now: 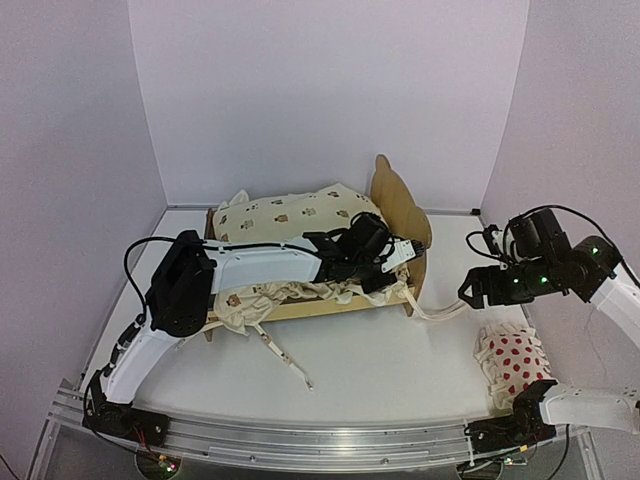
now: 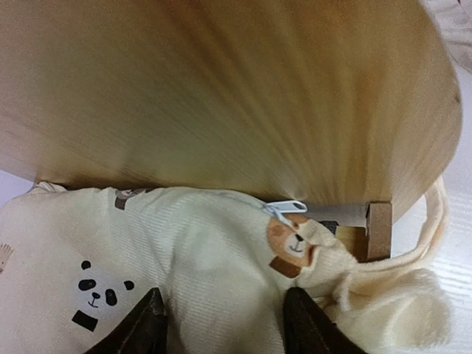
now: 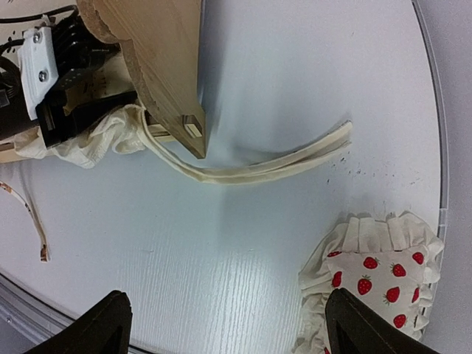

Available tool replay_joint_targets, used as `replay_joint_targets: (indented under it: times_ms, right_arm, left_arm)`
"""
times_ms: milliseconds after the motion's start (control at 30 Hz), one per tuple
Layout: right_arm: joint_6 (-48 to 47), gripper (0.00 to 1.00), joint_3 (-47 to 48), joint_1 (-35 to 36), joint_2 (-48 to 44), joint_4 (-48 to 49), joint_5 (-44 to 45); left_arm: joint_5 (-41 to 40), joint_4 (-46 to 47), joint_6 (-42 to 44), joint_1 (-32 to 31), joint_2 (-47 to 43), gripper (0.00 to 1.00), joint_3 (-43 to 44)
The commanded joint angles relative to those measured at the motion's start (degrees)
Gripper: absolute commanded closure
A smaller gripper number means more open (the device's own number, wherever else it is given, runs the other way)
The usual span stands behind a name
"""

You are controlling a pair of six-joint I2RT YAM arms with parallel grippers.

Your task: Set up the pet bed

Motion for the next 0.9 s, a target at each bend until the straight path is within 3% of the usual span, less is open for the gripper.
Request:
replay_joint_targets:
  times_ms: [0,100,200,467,700,867]
  right_arm:
    - [0.5,0.08,1.6,0.1,0.1,-0.2,-2.0]
    - [0.5,0.08,1.9,0.1,0.3,-0.2,-2.1]
    - [0.1,0.08,2.8,0.1,0.5,-0.3,-2.5]
    - [-3.3,0.14,6.2,0.1,1.8,2.4,-12.7]
    - [-5.3,0.34,8.4,0.2,5.9,11.3,-27.3]
    - [-7.9,0.46,11.0,0.2,11.2,14.9,-28.8]
  left_arm:
    - [-3.1,-1.5,0.9,0.1,-0.9,0.62,-1.2]
    - [-3.8,-1.1,1.0,0.2,-0.7,0.87,-0.9]
    - [-3.9,0.2,-0.2,0.2,-2.4,0.99,-2.0]
    - [-5.7,9.9,-4.9,0.3,-15.4,1.0,-12.1]
    - [-10.1,12.8,-9.1,0.9,-22.4,1.0,-16.9]
    - [-11.7,13.5,-12.0,1.9,-26.6,1.0,-20.0]
